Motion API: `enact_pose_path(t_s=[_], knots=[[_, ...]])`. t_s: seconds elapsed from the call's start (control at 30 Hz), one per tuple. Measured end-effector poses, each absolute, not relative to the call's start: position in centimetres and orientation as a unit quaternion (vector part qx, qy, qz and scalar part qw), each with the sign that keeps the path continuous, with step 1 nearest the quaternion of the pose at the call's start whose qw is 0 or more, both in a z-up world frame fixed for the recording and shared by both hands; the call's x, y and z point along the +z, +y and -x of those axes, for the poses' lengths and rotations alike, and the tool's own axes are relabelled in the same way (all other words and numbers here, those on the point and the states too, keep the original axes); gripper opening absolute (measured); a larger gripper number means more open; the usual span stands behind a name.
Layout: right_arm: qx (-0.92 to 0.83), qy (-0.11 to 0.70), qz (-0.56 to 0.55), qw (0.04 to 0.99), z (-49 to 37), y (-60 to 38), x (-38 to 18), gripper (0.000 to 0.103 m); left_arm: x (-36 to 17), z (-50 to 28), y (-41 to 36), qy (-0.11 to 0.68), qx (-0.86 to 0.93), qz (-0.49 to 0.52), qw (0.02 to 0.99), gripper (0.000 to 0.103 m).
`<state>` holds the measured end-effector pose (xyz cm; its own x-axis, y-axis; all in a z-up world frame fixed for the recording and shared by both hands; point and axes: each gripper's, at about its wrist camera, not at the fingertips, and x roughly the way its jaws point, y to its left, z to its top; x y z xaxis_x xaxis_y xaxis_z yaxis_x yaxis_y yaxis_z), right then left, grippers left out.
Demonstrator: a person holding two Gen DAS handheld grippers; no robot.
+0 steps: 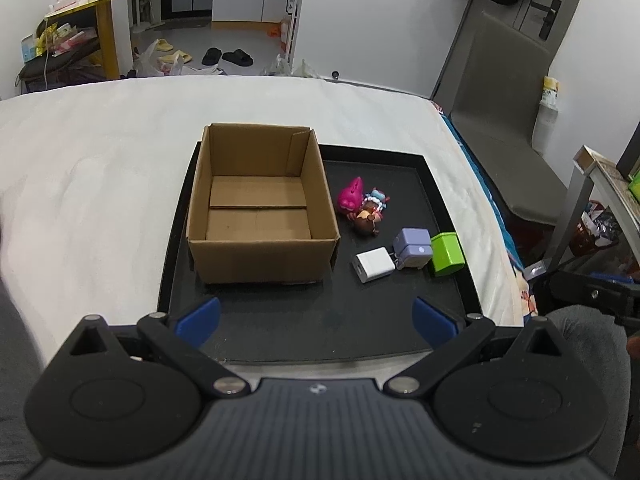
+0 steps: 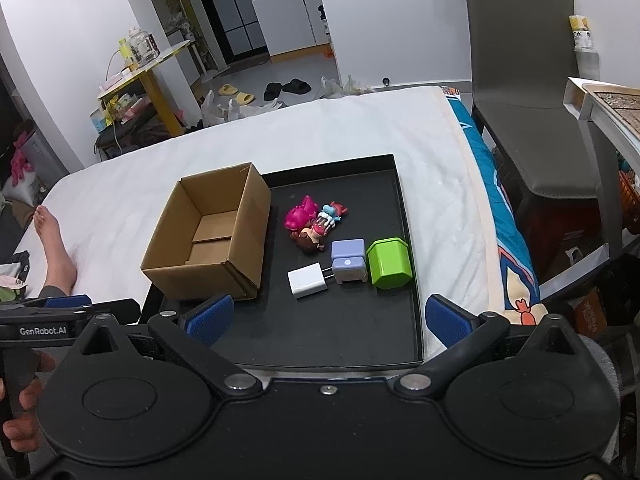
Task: Organize rigid objects
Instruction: 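Move the right gripper toward the lavender cube charger on the tray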
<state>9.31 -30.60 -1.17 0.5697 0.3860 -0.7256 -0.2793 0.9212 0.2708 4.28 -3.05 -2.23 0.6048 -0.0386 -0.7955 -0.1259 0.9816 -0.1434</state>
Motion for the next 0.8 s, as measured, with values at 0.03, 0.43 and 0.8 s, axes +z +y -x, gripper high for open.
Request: enact_pose_path(t_s=[0.03,0.43,0.8], knots=[[0.188,0.425,-0.061,0.883,-9.4,-30.5,-1.2,0.103,-2.4,-4.3,-2.9,0.447,0.025,0.092,0.890,0.102],[0.182,0.439,-0.056,0.878,-9.9,-30.5,-1.6,0.103,-3.2,-4.3,-2.0,0.450,0.021,0.102,0.887,0.101],[0.184,0.439,-0.049,0.878,-9.9,-30.4,-2.2,0.103,-4.0,-4.9,-1.2,0.459,0.019,0.112,0.881,0.101]])
